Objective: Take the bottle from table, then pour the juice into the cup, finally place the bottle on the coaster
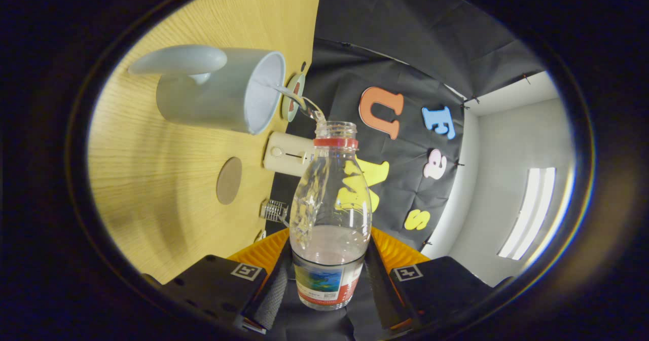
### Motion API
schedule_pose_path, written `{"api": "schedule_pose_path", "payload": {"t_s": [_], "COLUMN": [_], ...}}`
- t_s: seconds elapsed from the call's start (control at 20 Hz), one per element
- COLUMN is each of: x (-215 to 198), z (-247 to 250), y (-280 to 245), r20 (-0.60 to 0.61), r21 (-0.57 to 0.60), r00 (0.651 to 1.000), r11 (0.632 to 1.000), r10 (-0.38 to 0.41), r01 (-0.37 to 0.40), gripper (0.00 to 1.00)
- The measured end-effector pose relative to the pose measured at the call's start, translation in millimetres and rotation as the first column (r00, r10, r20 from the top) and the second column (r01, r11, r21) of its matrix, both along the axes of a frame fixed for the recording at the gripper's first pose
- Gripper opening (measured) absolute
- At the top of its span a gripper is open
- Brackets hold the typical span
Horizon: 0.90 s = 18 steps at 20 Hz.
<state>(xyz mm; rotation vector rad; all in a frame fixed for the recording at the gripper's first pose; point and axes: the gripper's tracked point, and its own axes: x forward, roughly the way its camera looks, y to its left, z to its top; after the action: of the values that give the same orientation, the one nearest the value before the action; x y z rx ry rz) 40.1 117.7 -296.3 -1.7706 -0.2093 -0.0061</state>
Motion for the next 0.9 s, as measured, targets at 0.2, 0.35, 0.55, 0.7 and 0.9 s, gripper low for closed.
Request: {"api": "schedule_pose_path", "payload": {"t_s": [0.2,0.35,0.55,0.7,0.9], "x": [0.8,0.4,1.1,1.3,-0.4], "z": [1.7,4.3,11.0,13.8,20.0], "y": [-1.1,-2.8,-2.8,-1.4,-5.0], "r20": [0.002,0.012,0.020,0.025,0.033], "r21": [-0.012,-0.024,-0.044,-0.069,-0.089], "r00": [1.000,1.000,1.000,1.000,0.999], "r11": [1.000,1.000,0.999,0.998,0.996], "r10": [-0.001,-0.004,-0.005,0.003,-0.004], "r01": [0.001,0.004,0.006,-0.001,0.007], "gripper": [0.79,0.79,0.79,0.79,0.79]}}
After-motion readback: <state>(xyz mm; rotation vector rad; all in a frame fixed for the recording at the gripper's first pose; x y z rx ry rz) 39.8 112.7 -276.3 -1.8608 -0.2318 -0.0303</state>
